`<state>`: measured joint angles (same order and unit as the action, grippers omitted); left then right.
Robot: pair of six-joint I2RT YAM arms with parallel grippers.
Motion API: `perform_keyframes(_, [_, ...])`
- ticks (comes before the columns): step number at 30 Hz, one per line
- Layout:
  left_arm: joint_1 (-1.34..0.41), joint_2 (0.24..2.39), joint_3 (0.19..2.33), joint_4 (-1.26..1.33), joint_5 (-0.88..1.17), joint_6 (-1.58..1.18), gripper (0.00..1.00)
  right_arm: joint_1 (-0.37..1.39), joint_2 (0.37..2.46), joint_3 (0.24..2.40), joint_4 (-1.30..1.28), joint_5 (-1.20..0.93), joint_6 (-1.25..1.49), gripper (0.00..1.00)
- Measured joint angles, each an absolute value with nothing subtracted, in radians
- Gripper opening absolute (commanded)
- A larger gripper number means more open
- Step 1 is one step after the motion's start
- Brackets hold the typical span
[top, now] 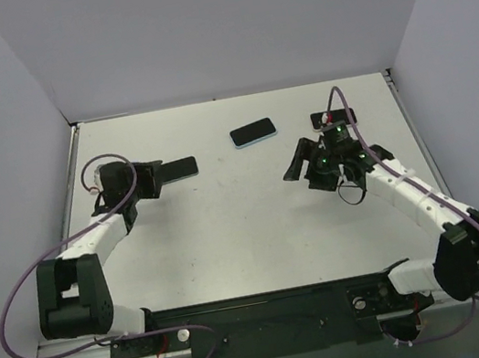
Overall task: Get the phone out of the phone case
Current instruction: Place the phone at the center of the board, then pick up the phone at the center of the board.
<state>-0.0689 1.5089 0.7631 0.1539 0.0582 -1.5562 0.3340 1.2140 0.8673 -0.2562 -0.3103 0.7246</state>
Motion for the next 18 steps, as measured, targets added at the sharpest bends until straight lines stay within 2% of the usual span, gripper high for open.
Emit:
perform_keyframes(3, [-0.07, 1.421, 0.799, 0.114, 0.113, -1.4, 0.62, 0.359, 1.362, 0.978, -0.235, -0.25, 0.722, 0.5])
perform_keyframes(7, [-0.144, 1.414, 0.99, -0.041, 0.114, -1.032, 0.62, 0.375, 1.591, 1.153, -0.163, -0.207, 0.741, 0.4])
perform_keyframes(11, [-0.234, 1.377, 1.084, -0.097, 0.139, -0.795, 0.62, 0.375, 1.843, 1.404, -0.101, -0.196, 0.775, 0.38])
perform_keyframes(16, [-0.233, 1.31, 1.049, -0.112, 0.196, -0.714, 0.62, 0.373, 2.18, 1.809, -0.014, -0.18, 0.843, 0.36])
perform_keyframes(18, [-0.228, 1.294, 1.039, -0.12, 0.207, -0.695, 0.62, 0.368, 2.31, 1.966, 0.02, -0.178, 0.876, 0.3])
